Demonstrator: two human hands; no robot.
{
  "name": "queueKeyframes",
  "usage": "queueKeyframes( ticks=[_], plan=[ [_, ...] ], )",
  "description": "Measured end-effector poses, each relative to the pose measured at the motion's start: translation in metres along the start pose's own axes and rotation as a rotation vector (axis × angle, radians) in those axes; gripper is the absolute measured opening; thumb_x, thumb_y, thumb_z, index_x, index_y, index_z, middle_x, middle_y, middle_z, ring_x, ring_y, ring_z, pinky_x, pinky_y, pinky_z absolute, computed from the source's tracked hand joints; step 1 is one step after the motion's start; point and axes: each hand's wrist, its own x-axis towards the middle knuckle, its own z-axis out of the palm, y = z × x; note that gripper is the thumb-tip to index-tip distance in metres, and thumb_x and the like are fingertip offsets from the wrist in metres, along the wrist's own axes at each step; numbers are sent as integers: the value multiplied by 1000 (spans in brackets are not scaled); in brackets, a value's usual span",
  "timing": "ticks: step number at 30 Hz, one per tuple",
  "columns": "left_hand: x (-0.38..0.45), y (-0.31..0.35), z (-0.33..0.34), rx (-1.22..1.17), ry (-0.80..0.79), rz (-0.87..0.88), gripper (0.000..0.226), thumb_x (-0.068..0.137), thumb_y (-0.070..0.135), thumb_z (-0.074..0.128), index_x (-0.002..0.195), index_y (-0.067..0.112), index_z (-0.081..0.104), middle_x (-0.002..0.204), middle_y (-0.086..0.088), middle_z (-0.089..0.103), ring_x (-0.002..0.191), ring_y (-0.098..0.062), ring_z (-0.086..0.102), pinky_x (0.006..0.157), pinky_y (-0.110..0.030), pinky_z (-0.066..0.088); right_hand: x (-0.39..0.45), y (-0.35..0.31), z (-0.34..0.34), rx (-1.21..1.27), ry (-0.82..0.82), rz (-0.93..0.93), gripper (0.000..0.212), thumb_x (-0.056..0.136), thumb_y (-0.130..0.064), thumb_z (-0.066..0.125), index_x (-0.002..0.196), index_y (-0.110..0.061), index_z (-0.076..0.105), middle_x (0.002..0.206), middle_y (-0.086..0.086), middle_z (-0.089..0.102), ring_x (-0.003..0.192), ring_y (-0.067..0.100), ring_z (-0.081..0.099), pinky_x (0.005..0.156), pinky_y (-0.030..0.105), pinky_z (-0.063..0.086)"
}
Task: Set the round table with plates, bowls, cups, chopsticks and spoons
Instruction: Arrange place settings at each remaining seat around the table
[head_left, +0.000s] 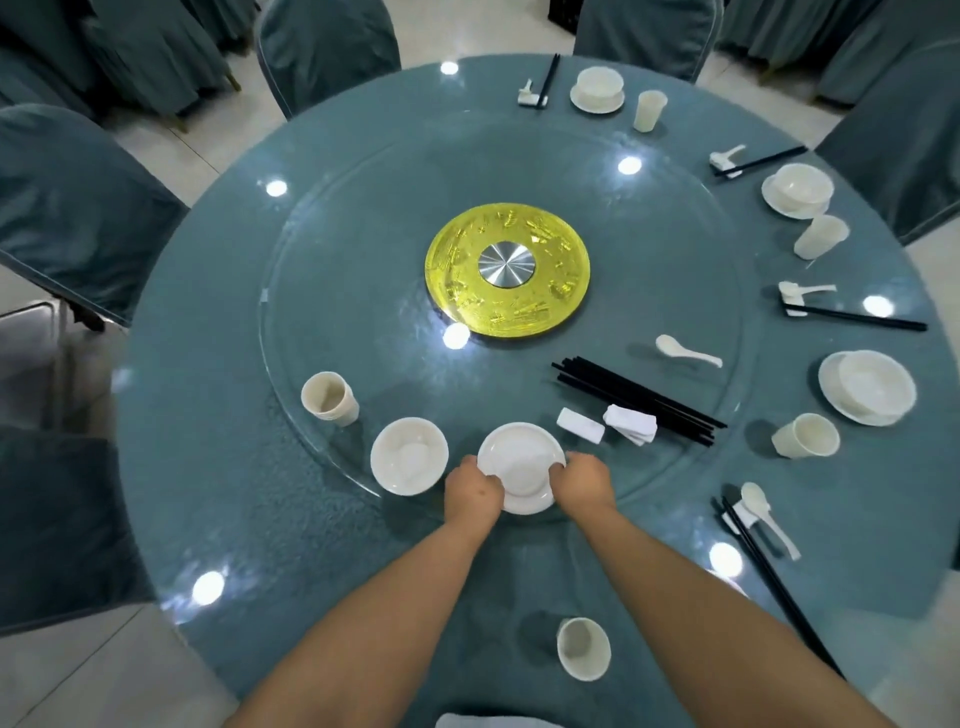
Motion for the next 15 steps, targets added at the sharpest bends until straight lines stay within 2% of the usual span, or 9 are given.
queueKeyframes(
  ticks=[5,8,10,12,15],
  plan=[
    [-1,2,-2,22,47,33,22,88,13,54,106,3,61,109,-12,62,97,-29,60,79,-30,46,-2,5,0,52,-29,62,18,88,-16,47,77,-8,59,82,9,62,77,27,52,65,26,38],
    [-2,6,-8,16,60,58,14,87,9,54,97,3,62,99,-11,65,87,-27,60,69,-28,42,-5,3,-3,102,-19,95,22,87,-14,47,65,-13,49,69,4,53,74,27,48,65,27,38],
    [-8,8,-17,-16,64,52,14,86,7,52,95,4,62,95,-9,66,80,-25,57,65,-27,41,-14,0,-7,125,6,89,24,87,-13,48,63,-14,49,64,2,51,73,27,48,66,27,39],
    [-9,11,-21,-17,59,61,12,84,7,53,92,6,62,93,-8,65,78,-24,54,64,-25,40,-13,-1,-11,136,24,95,19,87,-12,49,70,-12,59,67,2,56,75,27,52,68,26,41],
    [-17,9,-33,-20,69,99,9,84,8,54,88,9,62,90,-7,66,77,-23,55,64,-25,40,-24,-1,-17,178,58,63,18,88,-14,52,90,-12,70,82,3,63,83,25,59,71,25,42]
  ],
)
